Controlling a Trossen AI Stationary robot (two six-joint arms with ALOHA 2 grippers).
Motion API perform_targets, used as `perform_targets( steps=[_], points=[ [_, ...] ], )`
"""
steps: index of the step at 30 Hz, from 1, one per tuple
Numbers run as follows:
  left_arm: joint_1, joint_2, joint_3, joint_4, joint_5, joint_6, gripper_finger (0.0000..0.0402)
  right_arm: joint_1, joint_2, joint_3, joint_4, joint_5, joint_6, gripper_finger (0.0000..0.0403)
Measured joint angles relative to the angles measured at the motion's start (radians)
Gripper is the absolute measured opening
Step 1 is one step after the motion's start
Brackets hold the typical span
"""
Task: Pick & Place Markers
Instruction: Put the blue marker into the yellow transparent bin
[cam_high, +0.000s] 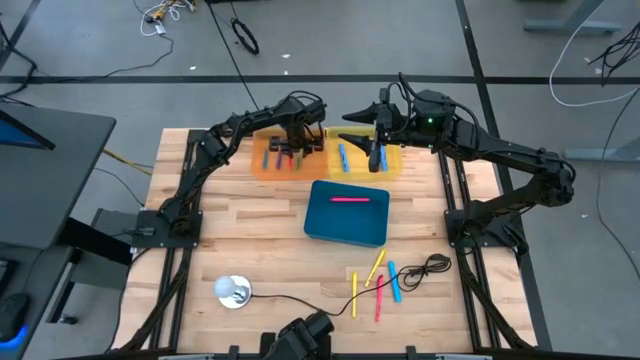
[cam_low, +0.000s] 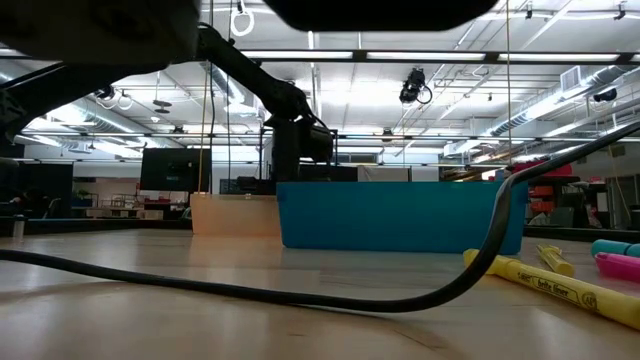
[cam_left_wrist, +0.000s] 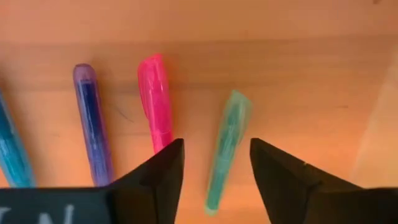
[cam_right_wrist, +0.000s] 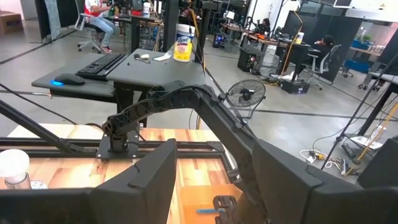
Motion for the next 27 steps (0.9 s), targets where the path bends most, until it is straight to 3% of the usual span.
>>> perform_targets(
  steps=[11, 17, 24, 27],
  points=[
    [-0.007, -0.024, 0.000, 0.023, 0.015, 0.054, 0.0221, 0.000, 0.001, 0.000, -0.006, 0.000, 0.000, 0.0210],
    [-0.041, -0.143, 0.000, 0.086, -0.207, 0.172, 0.0222, 0.000, 0.001, 0.000, -0.029, 0.000, 0.000, 0.0210],
    [-0.104, -0.279, 0.001, 0.249, -0.375, 0.401, 0.0222, 0.000, 0.001, 0.000, -0.032, 0.000, 0.004, 0.0210],
    [-0.132, -0.320, 0.001, 0.314, -0.395, 0.536, 0.0222, 0.000, 0.001, 0.000, -0.037, 0.000, 0.005, 0.0210]
  ],
)
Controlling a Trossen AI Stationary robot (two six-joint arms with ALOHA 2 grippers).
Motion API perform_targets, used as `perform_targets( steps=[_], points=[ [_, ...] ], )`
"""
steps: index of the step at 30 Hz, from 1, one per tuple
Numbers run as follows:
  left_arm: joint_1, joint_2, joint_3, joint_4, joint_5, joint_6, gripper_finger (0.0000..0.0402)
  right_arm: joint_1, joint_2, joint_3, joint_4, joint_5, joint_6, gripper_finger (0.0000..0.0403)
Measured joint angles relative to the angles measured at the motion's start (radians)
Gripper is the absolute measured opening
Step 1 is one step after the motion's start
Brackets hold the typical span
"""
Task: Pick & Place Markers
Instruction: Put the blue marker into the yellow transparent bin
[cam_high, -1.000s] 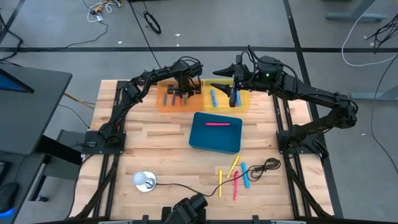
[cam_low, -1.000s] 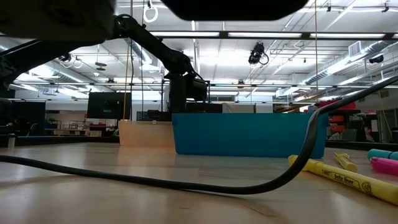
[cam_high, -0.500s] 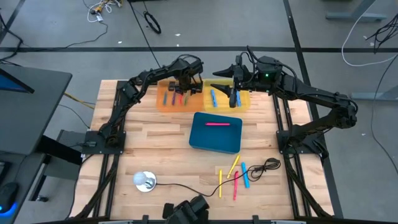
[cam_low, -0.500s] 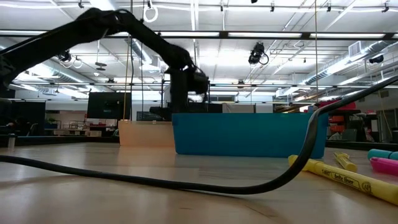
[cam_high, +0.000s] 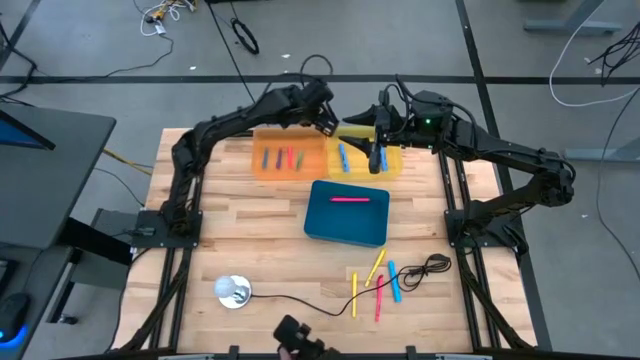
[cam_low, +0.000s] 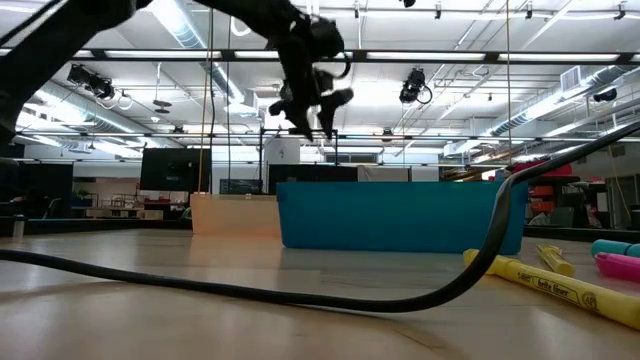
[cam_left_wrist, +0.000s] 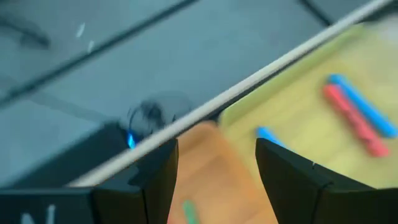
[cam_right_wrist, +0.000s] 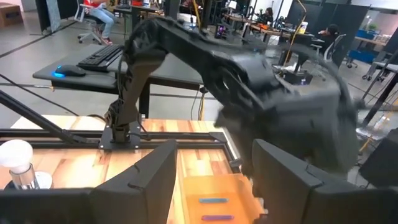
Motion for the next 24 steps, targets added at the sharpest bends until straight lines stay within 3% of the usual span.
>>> perform_targets(
  steps=[6, 10, 24],
  points=[
    [-0.035, -0.075, 0.000, 0.058, 0.008, 0.239, 0.0222, 0.000, -0.005, 0.000, -0.022, -0.008, -0.001, 0.0210],
    [-0.037, -0.102, 0.000, 0.067, 0.045, 0.353, 0.0222, 0.000, -0.012, 0.000, -0.025, -0.076, 0.000, 0.0210],
    [-0.029, -0.198, -0.001, 0.171, 0.489, 0.470, 0.0222, 0.000, -0.080, 0.001, -0.108, -0.131, 0.074, 0.0210]
  ],
)
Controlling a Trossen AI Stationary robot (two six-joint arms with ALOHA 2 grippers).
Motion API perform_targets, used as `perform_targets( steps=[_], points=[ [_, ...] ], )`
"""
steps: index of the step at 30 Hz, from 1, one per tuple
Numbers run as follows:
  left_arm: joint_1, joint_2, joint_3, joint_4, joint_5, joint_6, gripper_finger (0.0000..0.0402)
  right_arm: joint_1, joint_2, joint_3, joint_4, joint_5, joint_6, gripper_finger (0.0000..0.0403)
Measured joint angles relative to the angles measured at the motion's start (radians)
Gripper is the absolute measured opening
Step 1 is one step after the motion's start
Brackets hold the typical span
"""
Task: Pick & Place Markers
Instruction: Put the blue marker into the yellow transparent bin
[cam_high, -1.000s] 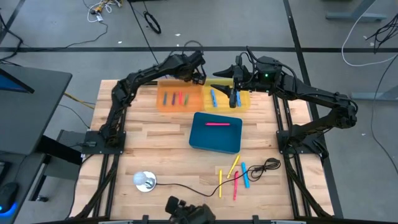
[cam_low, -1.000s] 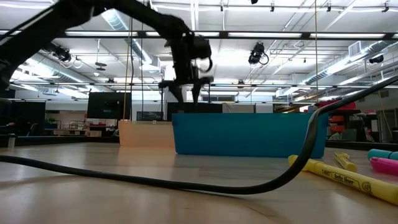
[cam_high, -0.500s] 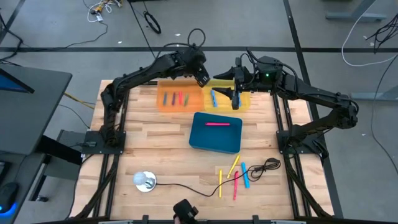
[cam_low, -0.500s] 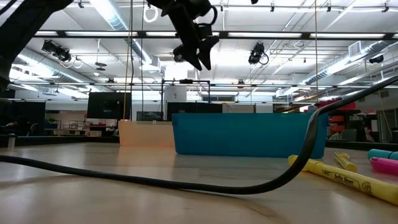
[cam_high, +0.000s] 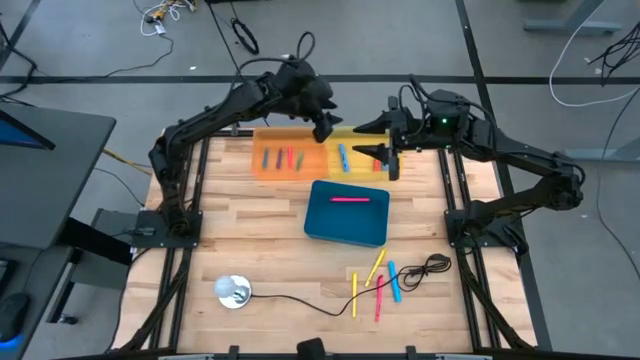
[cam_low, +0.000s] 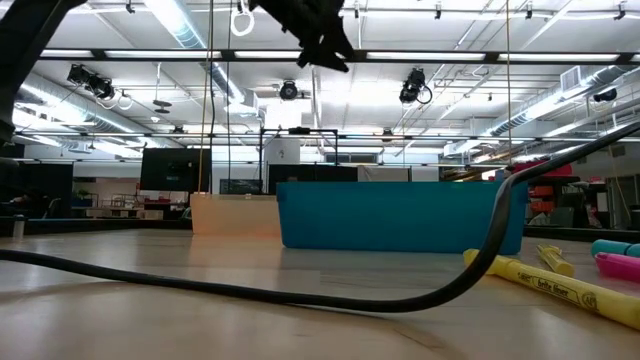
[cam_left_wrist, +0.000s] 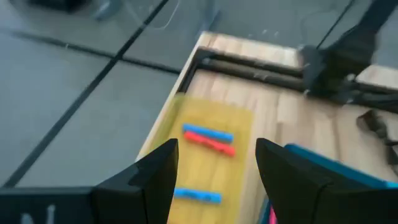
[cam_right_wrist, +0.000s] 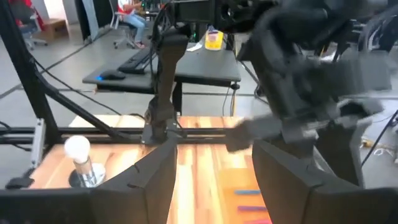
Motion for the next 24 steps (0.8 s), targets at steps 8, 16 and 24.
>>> perform_targets(
  steps=[8, 16, 24],
  points=[
    [-0.005, -0.093, 0.000, 0.057, 0.063, -0.049, 0.0222, 0.005, -0.022, 0.000, -0.058, -0.041, 0.091, 0.0210],
    [-0.093, -0.208, 0.000, 0.060, -0.092, -0.046, 0.0222, 0.014, -0.021, 0.000, -0.057, -0.092, 0.079, 0.0210],
    [-0.175, -0.269, 0.000, 0.061, -0.222, -0.043, 0.0222, 0.014, -0.021, 0.000, -0.049, -0.112, 0.072, 0.0210]
  ],
)
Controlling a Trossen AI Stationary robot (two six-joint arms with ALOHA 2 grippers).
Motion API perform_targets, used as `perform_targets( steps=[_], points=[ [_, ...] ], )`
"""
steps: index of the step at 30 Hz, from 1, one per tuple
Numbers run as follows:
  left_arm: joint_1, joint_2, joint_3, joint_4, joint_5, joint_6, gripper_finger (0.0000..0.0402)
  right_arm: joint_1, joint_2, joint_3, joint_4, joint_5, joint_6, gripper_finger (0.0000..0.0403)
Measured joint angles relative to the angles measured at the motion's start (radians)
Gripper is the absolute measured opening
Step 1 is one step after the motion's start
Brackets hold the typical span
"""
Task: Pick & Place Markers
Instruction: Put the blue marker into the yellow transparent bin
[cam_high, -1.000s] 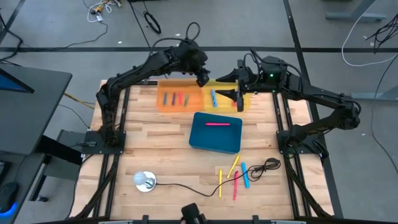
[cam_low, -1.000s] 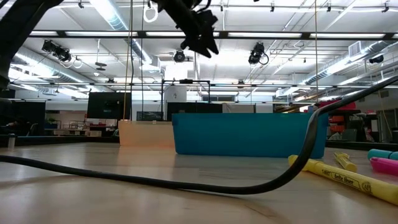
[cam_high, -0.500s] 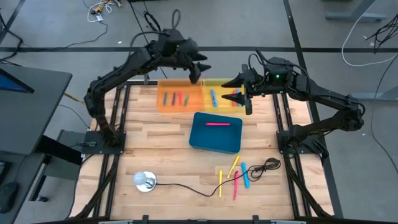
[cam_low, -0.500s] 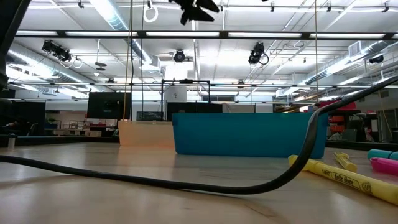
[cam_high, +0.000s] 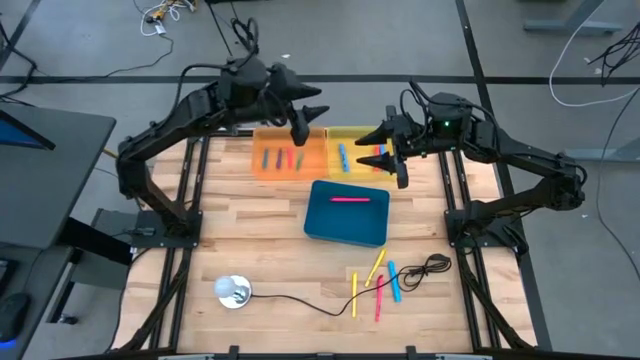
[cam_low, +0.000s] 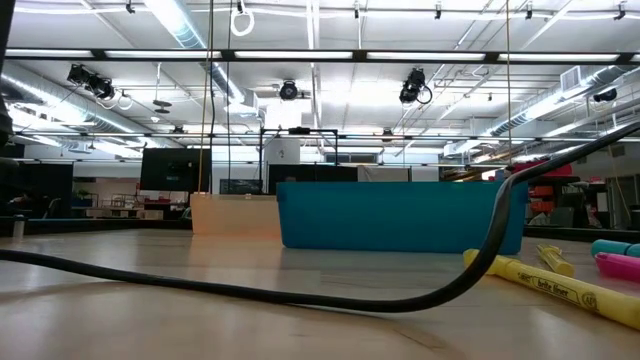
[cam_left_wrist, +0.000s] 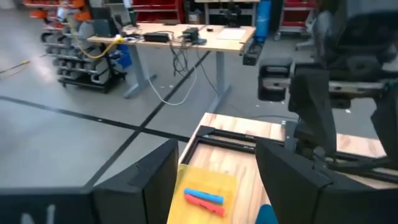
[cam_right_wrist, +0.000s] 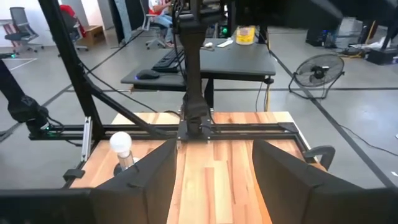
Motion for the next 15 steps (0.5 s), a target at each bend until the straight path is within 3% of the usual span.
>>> perform_targets(
  steps=[6, 15],
  points=[
    [-0.054, -0.027, 0.000, -0.038, -0.063, -0.018, 0.0222, 0.000, 0.000, 0.000, -0.002, -0.004, 0.004, 0.0210],
    [-0.079, -0.036, -0.031, -0.277, 0.289, 0.050, 0.0222, 0.001, 0.000, 0.000, 0.001, 0.005, 0.011, 0.0210]
  ],
)
